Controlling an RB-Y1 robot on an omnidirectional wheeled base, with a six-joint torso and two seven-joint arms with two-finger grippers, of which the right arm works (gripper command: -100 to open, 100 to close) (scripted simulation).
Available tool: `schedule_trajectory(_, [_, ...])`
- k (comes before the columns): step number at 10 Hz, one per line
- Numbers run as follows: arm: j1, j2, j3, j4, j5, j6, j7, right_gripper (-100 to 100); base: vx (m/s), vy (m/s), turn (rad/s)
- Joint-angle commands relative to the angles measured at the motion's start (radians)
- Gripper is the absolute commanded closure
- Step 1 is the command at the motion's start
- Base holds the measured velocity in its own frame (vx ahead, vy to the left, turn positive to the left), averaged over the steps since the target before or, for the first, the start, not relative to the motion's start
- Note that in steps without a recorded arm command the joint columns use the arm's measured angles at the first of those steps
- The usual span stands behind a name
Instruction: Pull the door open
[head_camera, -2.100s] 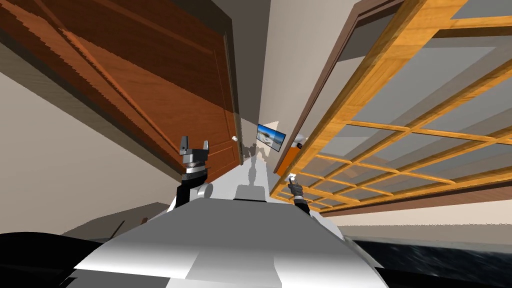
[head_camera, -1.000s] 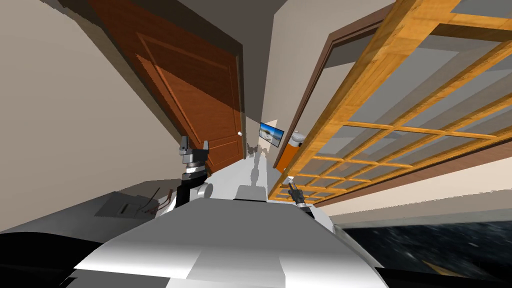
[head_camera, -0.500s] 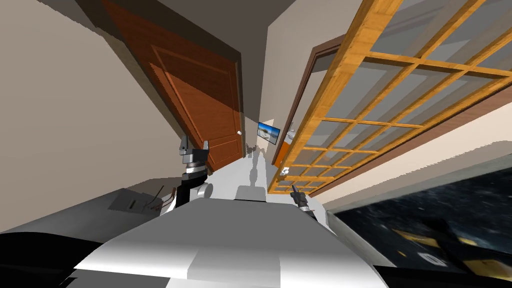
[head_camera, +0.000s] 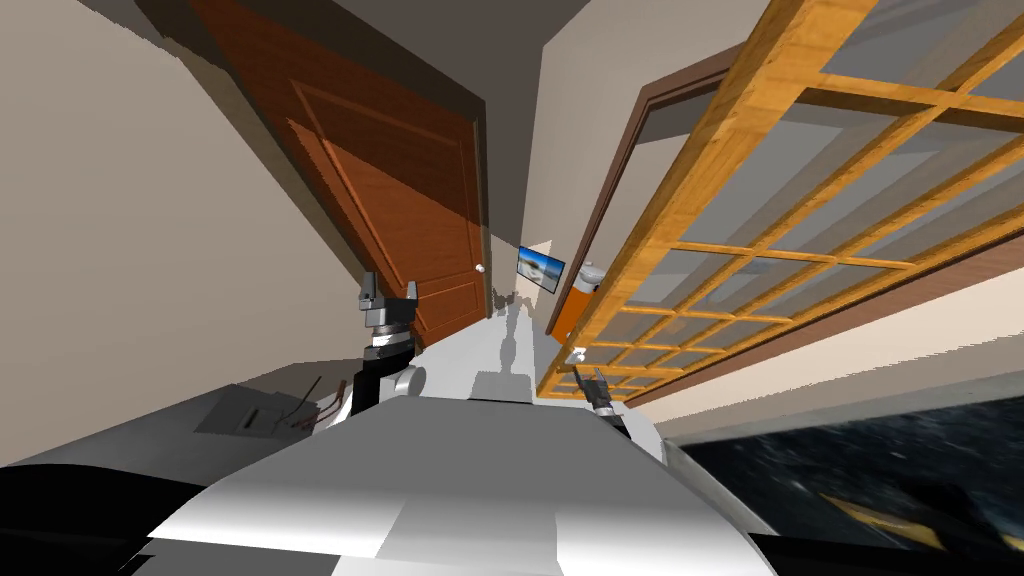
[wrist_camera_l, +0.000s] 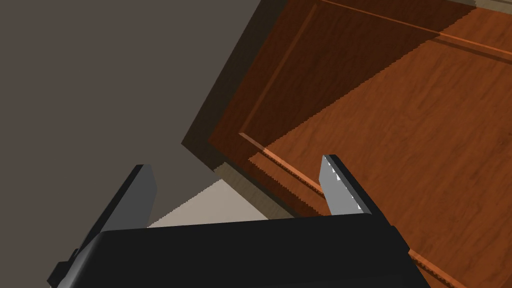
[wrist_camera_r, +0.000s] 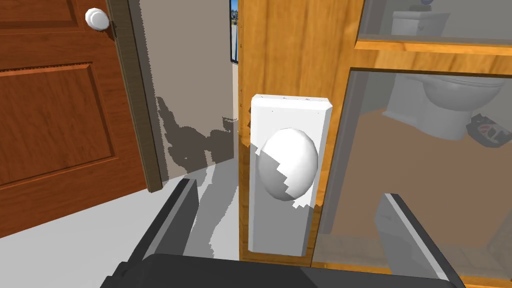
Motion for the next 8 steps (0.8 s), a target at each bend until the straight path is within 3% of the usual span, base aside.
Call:
schedule_trajectory(1, [-0.014, 0.011, -0.004, 0.004, -0.004, 0.012, 0.012, -100, 0.235, -0.066, 0.055])
schedule_trajectory(2, [-0.012, 0.006, -0.002, 0.006, -0.003, 0.007, 0.006, -100, 0.103, -0.036, 0.020])
schedule_trajectory(3, [-0.012, 0.006, -0.002, 0.006, -0.003, 0.007, 0.006, 100, -0.007, 0.006, -0.011])
schedule_trajectory(8, [-0.012, 0.006, -0.002, 0.006, -0.003, 0.007, 0.006, 100, -0.020, 0.007, 0.001])
